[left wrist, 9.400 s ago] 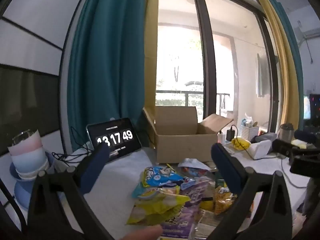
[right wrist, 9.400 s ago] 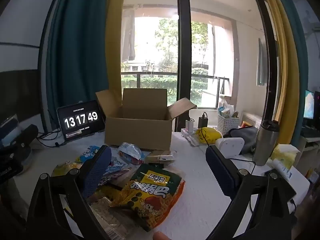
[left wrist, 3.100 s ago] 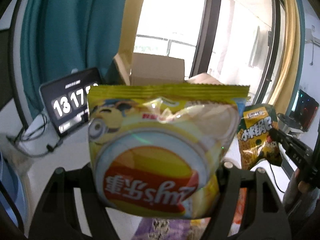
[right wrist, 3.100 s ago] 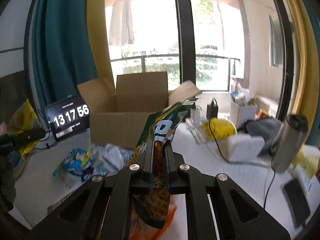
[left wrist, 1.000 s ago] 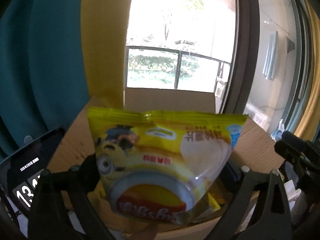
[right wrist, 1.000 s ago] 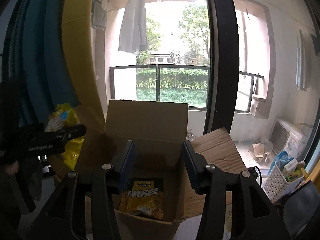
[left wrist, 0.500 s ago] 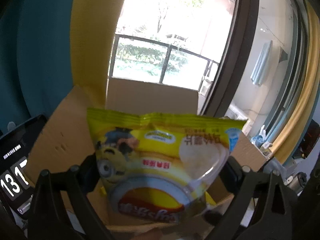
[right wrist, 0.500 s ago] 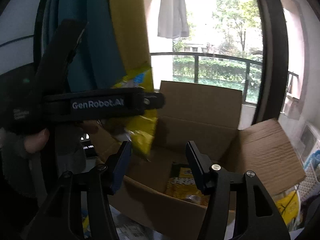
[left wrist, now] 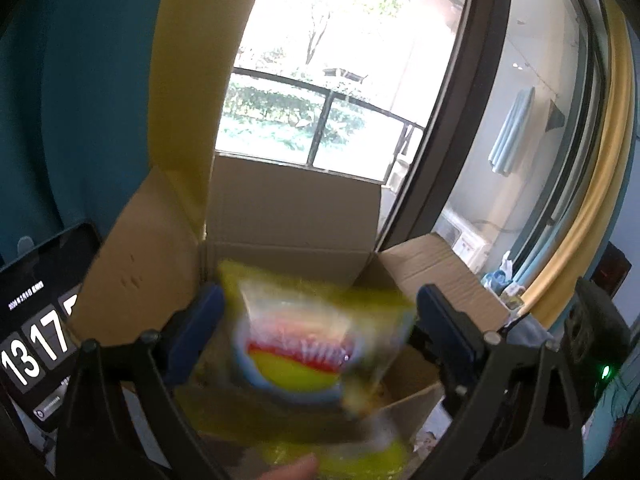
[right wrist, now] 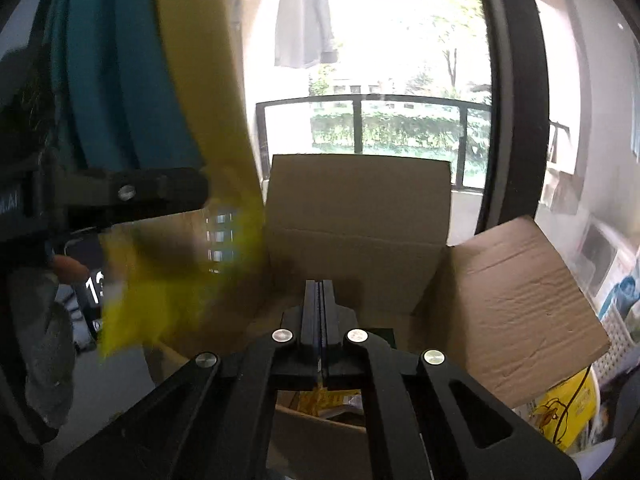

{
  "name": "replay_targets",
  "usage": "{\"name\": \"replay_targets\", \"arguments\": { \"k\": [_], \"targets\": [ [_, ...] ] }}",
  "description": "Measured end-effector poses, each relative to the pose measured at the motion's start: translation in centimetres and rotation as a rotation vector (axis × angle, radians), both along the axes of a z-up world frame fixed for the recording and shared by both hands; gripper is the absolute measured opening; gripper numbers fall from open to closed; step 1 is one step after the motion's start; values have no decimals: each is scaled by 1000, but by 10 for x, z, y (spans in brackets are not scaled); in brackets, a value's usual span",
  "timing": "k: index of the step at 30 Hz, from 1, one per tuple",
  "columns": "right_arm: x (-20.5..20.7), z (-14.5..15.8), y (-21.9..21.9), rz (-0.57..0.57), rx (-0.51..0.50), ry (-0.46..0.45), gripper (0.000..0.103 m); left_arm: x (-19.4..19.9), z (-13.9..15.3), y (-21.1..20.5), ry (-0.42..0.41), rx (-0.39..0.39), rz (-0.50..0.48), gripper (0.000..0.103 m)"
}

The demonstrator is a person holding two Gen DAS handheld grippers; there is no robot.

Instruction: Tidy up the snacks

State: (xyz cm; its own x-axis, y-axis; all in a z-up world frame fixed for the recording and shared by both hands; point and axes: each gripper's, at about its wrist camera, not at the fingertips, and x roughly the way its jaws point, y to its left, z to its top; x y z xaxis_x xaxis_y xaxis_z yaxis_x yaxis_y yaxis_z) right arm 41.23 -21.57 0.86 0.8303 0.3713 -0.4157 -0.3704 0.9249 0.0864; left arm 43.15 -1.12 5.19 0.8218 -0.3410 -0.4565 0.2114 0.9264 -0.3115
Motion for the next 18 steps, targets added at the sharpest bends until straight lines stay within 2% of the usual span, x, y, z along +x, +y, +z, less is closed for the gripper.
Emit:
{"name": "replay_targets", "arguments": {
  "k": [2, 4, 6, 7, 12, 18],
  "targets": [
    [2, 1, -4, -12, 13, 9, 2, 5, -1, 3, 2, 5, 11, 98],
    [2, -1, -4, 2, 21, 32, 14, 13, -3, 5, 18, 6, 16, 98],
    [0, -3, -4, 7, 32, 32, 52, 20, -7, 6, 33, 10, 22, 98],
    [-3, -3, -4, 13, 37, 35, 56, 21, -8, 6, 29, 22, 36, 98],
    [-6, -11, 4, 45, 23, 48, 57, 19, -11, 13, 15, 34, 68, 98],
    [-14, -8, 7, 34, -2, 42, 57, -3, -12, 13, -31, 127, 112, 98]
  ]
}}
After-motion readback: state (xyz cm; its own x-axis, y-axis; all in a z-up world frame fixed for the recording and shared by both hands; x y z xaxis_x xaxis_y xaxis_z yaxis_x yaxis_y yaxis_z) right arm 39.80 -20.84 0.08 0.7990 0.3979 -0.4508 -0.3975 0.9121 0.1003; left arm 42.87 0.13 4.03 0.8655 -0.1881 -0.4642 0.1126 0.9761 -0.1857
